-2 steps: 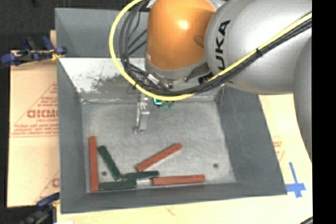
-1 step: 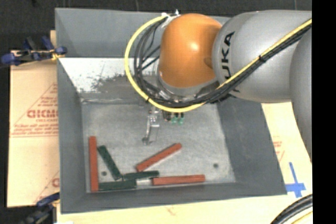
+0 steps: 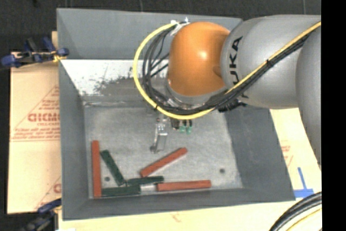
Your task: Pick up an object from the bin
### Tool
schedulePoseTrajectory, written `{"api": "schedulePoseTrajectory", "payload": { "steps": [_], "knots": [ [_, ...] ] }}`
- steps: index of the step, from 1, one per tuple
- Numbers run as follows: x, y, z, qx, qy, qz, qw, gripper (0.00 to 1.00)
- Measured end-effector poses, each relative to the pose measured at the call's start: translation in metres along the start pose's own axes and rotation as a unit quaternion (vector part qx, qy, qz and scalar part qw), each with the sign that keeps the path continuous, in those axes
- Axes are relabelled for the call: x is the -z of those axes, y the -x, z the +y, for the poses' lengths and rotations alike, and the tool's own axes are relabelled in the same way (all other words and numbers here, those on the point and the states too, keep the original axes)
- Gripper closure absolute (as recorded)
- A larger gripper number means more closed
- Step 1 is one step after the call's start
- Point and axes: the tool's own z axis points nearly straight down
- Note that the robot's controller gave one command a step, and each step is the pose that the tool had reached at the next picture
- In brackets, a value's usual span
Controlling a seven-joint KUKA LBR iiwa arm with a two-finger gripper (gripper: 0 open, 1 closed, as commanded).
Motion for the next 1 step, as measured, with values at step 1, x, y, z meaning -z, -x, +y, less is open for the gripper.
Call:
{"api": "schedulePoseTrajectory", "payload": {
  "steps": [1],
  "knots": [
    [0.0139,0.0018,0.0035,-0.002,-0.002,0.0078,1.0,0.0]
  ]
}}
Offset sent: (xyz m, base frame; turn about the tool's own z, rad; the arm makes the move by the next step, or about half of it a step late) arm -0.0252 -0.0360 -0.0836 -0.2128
